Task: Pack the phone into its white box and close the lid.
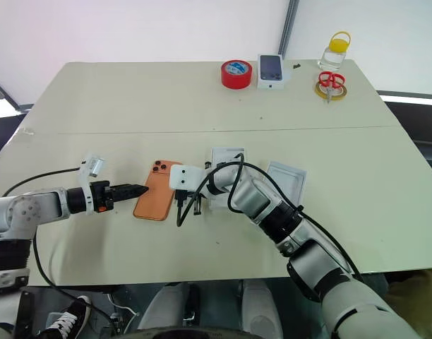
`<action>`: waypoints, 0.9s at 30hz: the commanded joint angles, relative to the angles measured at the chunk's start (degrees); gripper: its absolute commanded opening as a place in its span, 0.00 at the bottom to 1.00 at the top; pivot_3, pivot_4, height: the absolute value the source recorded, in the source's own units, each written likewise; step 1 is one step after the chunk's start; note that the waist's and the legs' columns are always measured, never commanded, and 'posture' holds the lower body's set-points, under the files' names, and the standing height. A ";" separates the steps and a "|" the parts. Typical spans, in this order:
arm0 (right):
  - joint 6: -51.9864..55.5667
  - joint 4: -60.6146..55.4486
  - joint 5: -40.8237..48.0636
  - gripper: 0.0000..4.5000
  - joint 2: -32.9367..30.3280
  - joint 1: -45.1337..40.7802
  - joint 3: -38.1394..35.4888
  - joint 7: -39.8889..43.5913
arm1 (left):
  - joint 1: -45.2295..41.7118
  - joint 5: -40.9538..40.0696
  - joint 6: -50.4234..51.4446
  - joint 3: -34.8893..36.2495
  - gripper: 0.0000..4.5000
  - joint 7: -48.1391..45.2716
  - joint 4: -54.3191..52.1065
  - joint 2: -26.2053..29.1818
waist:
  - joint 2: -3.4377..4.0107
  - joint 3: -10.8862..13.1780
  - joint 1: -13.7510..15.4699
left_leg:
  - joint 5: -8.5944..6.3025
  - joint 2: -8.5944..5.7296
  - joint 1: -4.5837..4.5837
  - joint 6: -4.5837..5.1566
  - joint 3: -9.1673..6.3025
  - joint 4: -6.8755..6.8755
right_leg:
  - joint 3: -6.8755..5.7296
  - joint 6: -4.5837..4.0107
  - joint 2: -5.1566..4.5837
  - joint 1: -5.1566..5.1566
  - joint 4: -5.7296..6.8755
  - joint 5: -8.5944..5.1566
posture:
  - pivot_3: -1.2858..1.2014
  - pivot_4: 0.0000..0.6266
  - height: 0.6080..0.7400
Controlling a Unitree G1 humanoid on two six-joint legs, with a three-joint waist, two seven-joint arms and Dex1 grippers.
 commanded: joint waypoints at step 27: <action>-2.83 3.05 -3.32 0.02 0.85 -0.68 -1.25 -2.04 | -6.02 -5.55 14.11 8.77 0.66 9.88 4.22 -12.62 | 0.23 -0.37 -0.47 | -0.02 -0.28 0.42 0.02 -0.07 -0.22 | -0.01 0.14 -0.27 0.32 -0.02 -0.08 | 0.52 0.24 0.99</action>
